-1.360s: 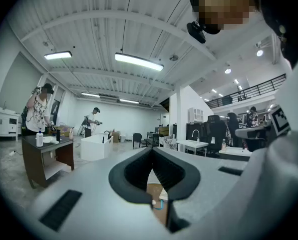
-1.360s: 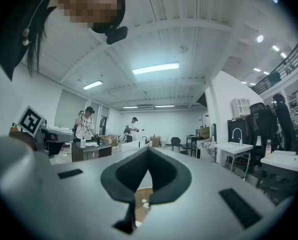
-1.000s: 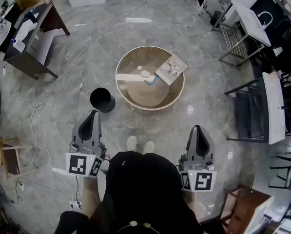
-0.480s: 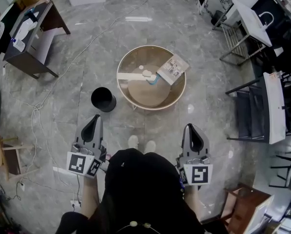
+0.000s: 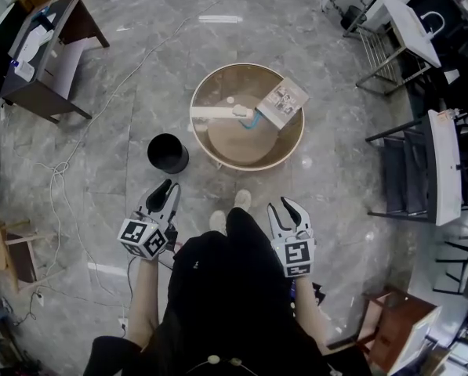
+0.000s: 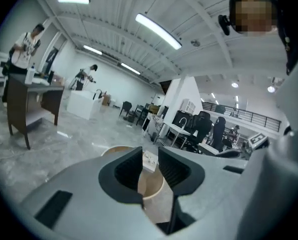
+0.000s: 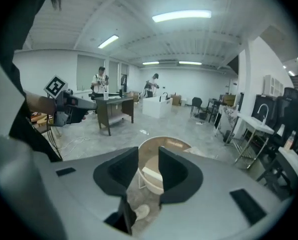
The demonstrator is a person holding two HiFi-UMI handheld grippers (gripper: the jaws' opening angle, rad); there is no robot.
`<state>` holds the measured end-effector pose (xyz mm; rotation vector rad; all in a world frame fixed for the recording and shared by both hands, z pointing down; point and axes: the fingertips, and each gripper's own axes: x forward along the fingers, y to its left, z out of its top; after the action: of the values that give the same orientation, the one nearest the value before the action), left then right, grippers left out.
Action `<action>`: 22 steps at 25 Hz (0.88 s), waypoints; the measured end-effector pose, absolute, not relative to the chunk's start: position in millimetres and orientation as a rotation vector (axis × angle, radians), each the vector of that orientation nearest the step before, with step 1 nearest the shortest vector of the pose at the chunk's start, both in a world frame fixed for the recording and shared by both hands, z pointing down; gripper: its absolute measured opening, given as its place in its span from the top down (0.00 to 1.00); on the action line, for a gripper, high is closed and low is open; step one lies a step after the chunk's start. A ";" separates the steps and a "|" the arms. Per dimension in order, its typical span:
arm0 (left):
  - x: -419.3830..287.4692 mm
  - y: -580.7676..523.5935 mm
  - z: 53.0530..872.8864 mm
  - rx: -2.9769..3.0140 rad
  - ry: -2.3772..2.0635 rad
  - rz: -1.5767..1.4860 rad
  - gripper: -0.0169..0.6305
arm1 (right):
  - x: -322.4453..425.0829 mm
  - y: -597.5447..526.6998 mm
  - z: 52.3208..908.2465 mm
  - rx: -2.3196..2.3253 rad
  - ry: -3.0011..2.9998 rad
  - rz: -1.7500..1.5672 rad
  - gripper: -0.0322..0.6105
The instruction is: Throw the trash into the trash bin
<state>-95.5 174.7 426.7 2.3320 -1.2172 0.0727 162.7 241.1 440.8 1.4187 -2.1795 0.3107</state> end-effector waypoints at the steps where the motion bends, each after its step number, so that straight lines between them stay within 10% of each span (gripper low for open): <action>1: -94.2 170.7 447.1 2.288 -1.199 0.085 0.84 | 163.4 237.7 462.6 1.393 -2.174 0.360 0.76; 6: -115.3 170.3 568.4 1.970 -1.276 0.220 0.95 | 181.1 217.3 567.7 1.305 -2.036 0.517 0.95; 22: -152.6 75.7 674.7 1.626 -1.379 0.506 0.96 | 187.0 64.7 703.7 0.931 -1.936 0.643 0.83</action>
<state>-152.6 75.7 674.7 1.6255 -1.3793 0.5057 187.0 64.7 703.7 0.9311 -1.9362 0.6432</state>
